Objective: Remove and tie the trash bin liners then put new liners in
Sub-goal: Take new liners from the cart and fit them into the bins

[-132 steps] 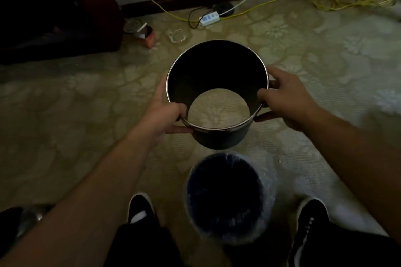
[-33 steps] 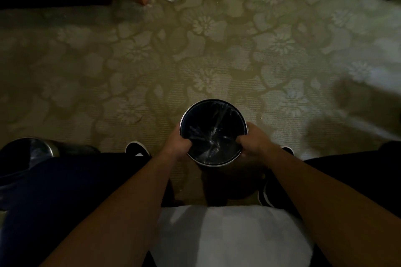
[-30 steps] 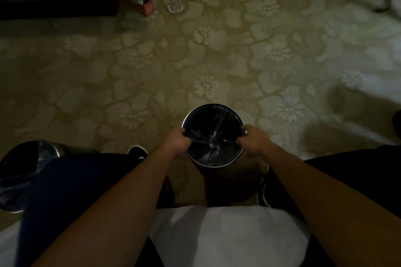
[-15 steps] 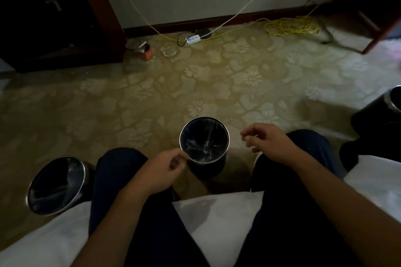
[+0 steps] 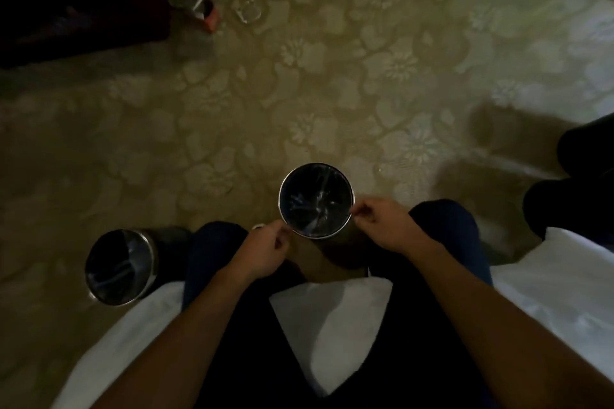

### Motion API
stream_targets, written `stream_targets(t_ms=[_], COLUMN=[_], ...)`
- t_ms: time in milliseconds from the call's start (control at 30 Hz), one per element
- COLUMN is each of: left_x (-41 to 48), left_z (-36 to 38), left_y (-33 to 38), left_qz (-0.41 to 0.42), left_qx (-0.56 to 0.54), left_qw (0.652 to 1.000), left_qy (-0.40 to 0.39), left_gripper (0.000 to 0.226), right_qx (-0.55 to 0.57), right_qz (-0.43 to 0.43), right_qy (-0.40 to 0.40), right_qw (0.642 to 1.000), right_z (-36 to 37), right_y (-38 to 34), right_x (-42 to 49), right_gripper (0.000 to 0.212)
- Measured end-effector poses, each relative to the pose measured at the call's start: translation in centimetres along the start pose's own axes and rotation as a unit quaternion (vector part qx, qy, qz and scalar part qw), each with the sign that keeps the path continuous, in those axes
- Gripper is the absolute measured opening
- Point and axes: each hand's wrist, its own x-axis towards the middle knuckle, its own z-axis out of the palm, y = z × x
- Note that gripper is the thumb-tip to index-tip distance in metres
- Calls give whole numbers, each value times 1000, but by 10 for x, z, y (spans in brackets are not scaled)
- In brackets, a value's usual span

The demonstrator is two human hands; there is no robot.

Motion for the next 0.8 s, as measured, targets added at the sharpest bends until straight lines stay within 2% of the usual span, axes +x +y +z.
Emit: stream_targets(t_ms=[100,233,367,500,633,800], left_x=[-31,-77,-110,-123,-129,-148], left_z=[-54,-119,-162,-182,-184,-188], left_y=[46,88,130,155,162,152], left_qz=[-45,-96,-120,-139,-170,-198], left_qx=[-6,9,31,26,-41,-94], left_qw=[998,992,987,983,982,973], left_qy=[-36,-84,-107,-115,-67,66], left_gripper=[22,17,24,29,21,12], right_qx=[37,22,-15,-17,22,26], right_qz=[53,87,87,103,114,68], right_qy=[-14,-51,-109,-124,-126,-122], right_qw=[998,995,990,987,985,990], right_z=[-30,-75,-117,-156,-186,-208], right_y=[-29,-70,-97,-111,-126,-180], right_x=[-40,-99,-130,-127,-106,-59], right_gripper=[15,15,15,15,16,16])
